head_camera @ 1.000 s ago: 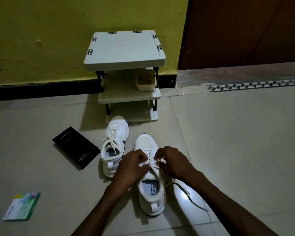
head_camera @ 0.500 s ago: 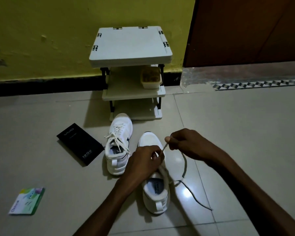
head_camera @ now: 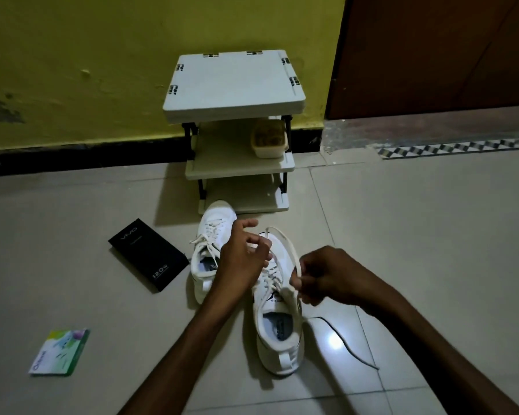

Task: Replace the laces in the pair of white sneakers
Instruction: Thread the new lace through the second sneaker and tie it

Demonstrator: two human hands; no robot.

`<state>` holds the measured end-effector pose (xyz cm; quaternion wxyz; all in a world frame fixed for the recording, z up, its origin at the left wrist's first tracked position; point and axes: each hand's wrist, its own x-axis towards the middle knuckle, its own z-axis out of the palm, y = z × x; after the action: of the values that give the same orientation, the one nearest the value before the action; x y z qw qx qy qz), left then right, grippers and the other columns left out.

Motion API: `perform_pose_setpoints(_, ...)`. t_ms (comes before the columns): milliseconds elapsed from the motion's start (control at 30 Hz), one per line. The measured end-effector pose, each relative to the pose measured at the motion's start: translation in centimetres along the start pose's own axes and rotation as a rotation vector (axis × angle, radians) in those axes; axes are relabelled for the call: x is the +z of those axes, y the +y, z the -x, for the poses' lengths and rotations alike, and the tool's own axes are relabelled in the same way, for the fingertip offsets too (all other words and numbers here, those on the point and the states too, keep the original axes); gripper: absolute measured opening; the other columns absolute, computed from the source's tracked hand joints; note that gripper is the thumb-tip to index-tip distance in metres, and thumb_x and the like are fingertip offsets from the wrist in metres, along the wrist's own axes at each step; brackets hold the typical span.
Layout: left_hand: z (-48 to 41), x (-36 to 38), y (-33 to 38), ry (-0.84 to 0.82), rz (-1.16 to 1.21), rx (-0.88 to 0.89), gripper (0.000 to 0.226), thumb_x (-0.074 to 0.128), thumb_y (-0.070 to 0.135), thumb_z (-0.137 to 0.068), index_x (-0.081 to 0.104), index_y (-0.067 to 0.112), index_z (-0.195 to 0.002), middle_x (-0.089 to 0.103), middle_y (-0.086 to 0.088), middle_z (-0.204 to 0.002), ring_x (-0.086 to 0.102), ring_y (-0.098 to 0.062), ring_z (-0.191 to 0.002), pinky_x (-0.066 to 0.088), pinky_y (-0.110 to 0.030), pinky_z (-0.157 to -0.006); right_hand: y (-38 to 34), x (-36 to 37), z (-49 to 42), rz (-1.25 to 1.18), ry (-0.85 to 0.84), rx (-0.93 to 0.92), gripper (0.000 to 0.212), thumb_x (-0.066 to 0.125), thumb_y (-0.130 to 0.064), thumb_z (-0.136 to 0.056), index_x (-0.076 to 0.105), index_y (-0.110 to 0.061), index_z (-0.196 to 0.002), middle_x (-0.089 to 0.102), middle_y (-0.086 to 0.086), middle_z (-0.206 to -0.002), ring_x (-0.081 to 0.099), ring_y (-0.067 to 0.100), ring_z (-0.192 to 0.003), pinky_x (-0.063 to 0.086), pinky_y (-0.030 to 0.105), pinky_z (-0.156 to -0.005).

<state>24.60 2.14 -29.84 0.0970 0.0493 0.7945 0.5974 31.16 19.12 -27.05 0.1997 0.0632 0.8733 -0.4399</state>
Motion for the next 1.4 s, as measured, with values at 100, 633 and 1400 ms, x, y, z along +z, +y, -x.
perform_pose_setpoints(100,1.5,0.6,0.5,-0.214,0.178,-0.138,0.017,0.046,0.014,-0.101,0.053,0.008,-0.116,0.069,-0.008,-0.091,0.067,-0.009,-0.069,0.053,-0.025,-0.07,-0.9,0.2,-0.3,-0.296,0.228,-0.046,0.011,0.07,-0.012,-0.087,0.07,-0.003,-0.081,0.071,0.011,-0.067,0.071,0.022,-0.065,0.06,0.034,-0.07)
perform_pose_setpoints(633,2.4,-0.9,-1.0,-0.241,-0.185,0.077,0.041,0.051,-0.003,-0.094,0.053,0.018,-0.129,0.071,-0.001,-0.073,0.066,-0.006,-0.062,0.054,-0.02,-0.065,-1.2,2.5,-0.6,0.205,0.381,-0.062,0.038,0.072,-0.029,-0.083,0.063,-0.033,-0.12,0.068,-0.013,-0.114,0.068,0.008,-0.085,0.053,0.028,-0.084)
perform_pose_setpoints(1400,3.4,-1.9,-4.9,-0.141,-0.437,0.035,0.007,0.069,0.015,-0.08,0.075,0.016,-0.083,0.073,0.003,-0.076,0.068,-0.013,-0.075,0.054,-0.034,-0.073,0.7,7.6,-1.3,0.66,0.514,-0.253,0.018,0.08,-0.031,-0.068,0.069,-0.017,-0.072,0.062,0.001,-0.075,0.055,0.021,-0.068,0.032,0.025,-0.05)
